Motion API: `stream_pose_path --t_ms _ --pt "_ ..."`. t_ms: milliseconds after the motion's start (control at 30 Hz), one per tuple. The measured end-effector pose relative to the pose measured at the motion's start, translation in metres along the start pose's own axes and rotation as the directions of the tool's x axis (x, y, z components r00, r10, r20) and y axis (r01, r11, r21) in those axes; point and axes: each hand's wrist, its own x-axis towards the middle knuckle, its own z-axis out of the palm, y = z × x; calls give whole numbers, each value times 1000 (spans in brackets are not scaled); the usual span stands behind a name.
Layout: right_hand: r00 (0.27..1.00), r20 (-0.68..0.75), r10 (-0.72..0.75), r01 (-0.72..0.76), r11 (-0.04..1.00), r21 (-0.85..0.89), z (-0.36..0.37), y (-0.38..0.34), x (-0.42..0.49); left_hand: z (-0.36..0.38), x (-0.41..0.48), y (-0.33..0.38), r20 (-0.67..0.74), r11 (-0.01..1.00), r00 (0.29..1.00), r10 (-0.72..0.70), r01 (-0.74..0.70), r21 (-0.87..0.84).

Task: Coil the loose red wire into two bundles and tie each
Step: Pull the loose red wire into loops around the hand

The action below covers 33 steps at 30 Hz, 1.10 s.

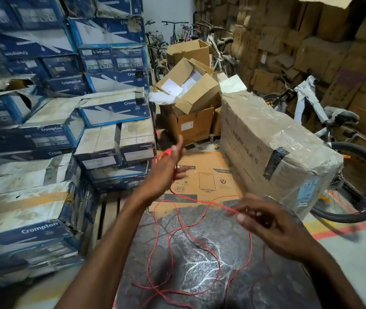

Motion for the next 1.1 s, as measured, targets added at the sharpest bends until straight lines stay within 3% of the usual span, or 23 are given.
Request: stream_pose_path --t_ms 67,133,200,267,300,367,467,600,700,833,1100 --pt "994 -88 -71 67 997 -47 -16 -8 17 16 -12 -4 102 941 995 -10 -25 337" --pt "969 -212 -131 116 990 -81 -26 -11 36 30 -26 -7 207 889 978 -16 -81 451" --pt "939 -337 -75 90 996 27 -28 -11 53 40 -39 -9 326 965 944 -52 -36 260" --pt "910 -409 71 34 969 244 -24 -6 64 49 -51 -7 455 979 890 -5 97 -179" --pt "895 -424 135 11 946 325 -18 -3 69 53 -57 -3 501 902 864 48 178 -393" --pt "875 -422 236 -42 907 420 -8 8 73 63 -64 3 505 631 848 160 306 -713" --pt "854 -389 345 -136 870 474 12 23 73 67 -65 12 382 257 897 222 324 -910" --pt "873 -292 390 -248 872 422 37 39 60 67 -57 21 145 35 979 142 142 -989" --pt "917 -173 360 -282 890 358 50 44 48 69 -51 17 22 -92 998 67 28 -995" --pt "925 -102 366 -319 894 316 63 43 35 71 -43 9 -50 -145 999 -16 -52 -988" --pt "936 -134 326 -314 944 104 71 42 -2 50 -15 -1 -201 -34 939 -279 -219 -975"
